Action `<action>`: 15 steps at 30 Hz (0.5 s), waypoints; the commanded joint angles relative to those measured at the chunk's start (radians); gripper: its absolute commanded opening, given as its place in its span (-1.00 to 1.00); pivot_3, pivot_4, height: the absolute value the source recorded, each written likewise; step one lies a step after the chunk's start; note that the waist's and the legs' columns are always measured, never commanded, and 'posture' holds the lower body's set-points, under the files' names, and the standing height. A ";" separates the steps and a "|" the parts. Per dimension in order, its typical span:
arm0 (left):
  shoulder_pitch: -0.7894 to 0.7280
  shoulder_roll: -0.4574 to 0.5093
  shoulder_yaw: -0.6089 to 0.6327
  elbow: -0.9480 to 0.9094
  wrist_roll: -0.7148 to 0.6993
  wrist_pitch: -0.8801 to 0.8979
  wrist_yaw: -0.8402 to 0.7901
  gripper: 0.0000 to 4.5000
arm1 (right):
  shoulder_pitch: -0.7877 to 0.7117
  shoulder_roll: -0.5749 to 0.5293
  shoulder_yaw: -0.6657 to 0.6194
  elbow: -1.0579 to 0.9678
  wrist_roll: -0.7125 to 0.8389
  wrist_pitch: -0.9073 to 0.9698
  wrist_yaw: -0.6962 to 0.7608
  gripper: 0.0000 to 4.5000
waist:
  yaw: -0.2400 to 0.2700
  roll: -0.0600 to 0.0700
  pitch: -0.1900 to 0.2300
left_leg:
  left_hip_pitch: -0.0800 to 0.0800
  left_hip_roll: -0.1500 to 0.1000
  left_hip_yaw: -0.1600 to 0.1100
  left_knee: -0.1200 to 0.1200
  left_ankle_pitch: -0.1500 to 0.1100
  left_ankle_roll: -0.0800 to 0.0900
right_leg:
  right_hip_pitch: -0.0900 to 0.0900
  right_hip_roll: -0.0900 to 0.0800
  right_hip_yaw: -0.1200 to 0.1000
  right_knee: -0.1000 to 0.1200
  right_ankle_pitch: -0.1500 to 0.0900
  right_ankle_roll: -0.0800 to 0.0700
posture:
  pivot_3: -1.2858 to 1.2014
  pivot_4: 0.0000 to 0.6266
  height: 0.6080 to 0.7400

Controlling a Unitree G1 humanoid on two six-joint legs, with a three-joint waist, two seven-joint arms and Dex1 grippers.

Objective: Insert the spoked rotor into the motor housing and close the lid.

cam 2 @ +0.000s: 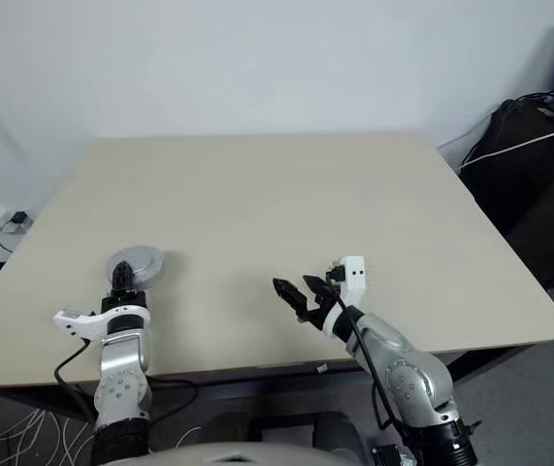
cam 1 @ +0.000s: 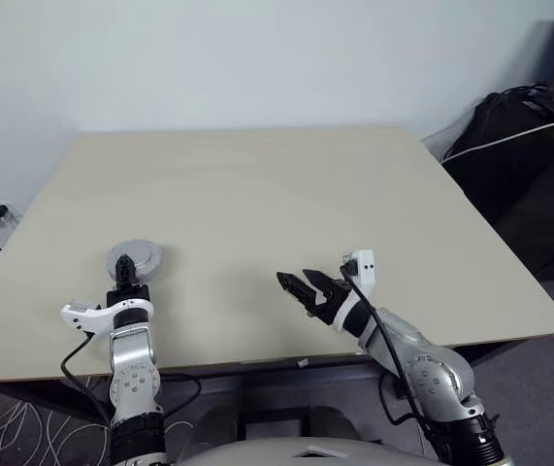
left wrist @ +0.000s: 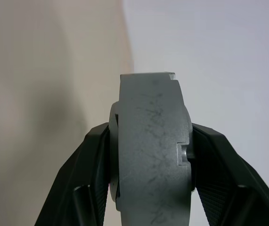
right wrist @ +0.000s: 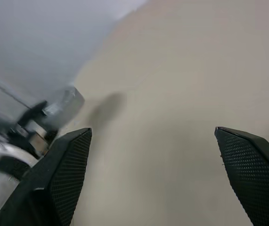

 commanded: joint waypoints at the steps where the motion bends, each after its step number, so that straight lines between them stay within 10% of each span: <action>1: -0.061 -0.117 0.022 -0.009 0.000 -0.017 -0.031 -0.05 | 0.015 -0.003 0.051 -0.016 -0.152 -0.153 0.105 1.00 | 0.002 -0.001 0.000 | 0.000 0.000 0.000 0.000 0.000 0.000 | 0.000 0.000 0.000 0.000 0.000 0.000 | 0.03 -1.00 1.00; 15: -0.123 -0.124 0.114 0.136 0.039 -0.069 -0.001 -0.05 | 0.047 0.031 0.064 0.034 -0.286 -0.198 0.204 1.00 | 0.020 -0.006 0.000 | 0.001 0.000 0.000 0.006 0.000 0.000 | 0.004 0.000 0.000 0.001 0.001 0.001 | 0.03 -1.00 1.00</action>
